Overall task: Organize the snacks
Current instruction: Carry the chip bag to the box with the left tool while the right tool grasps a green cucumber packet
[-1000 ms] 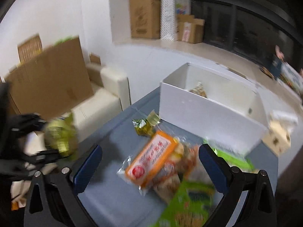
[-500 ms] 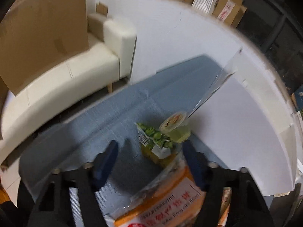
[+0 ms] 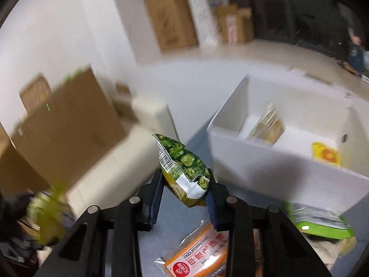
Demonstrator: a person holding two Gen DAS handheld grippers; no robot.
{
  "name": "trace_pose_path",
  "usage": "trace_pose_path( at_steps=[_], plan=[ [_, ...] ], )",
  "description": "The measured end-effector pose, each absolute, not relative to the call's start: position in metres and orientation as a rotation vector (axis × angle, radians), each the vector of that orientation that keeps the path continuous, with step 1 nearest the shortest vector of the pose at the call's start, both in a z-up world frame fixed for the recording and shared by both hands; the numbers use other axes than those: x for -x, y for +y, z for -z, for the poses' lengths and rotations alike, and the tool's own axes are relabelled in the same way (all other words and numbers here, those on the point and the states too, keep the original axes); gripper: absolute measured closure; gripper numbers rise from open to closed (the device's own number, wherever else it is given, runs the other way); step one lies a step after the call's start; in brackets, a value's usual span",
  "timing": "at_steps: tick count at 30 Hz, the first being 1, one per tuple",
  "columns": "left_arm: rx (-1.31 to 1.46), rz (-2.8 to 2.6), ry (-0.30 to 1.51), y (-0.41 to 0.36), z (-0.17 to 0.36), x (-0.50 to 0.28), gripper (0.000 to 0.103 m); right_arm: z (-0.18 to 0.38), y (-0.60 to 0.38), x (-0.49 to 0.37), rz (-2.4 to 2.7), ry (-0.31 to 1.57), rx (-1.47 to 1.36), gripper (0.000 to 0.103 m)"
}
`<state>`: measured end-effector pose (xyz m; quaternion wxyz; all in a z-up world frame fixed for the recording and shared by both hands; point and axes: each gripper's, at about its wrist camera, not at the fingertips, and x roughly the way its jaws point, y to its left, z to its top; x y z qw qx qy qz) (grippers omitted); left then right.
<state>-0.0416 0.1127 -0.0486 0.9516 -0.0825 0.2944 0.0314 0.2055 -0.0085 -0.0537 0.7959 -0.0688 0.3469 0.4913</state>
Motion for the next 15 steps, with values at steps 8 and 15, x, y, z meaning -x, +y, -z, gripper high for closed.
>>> trace_pose_path(
  at_steps=[8, 15],
  plan=[
    [0.161, 0.034, 0.496, 0.083, 0.002, -0.051, 0.045, -0.003, -0.110, -0.227, -0.893, 0.628, 0.021, 0.066],
    [0.155, 0.009, 0.494, 0.074, -0.025, -0.164, 0.045, -0.006, -0.148, -0.261, -0.747, 0.613, 0.011, 0.066]
  ],
)
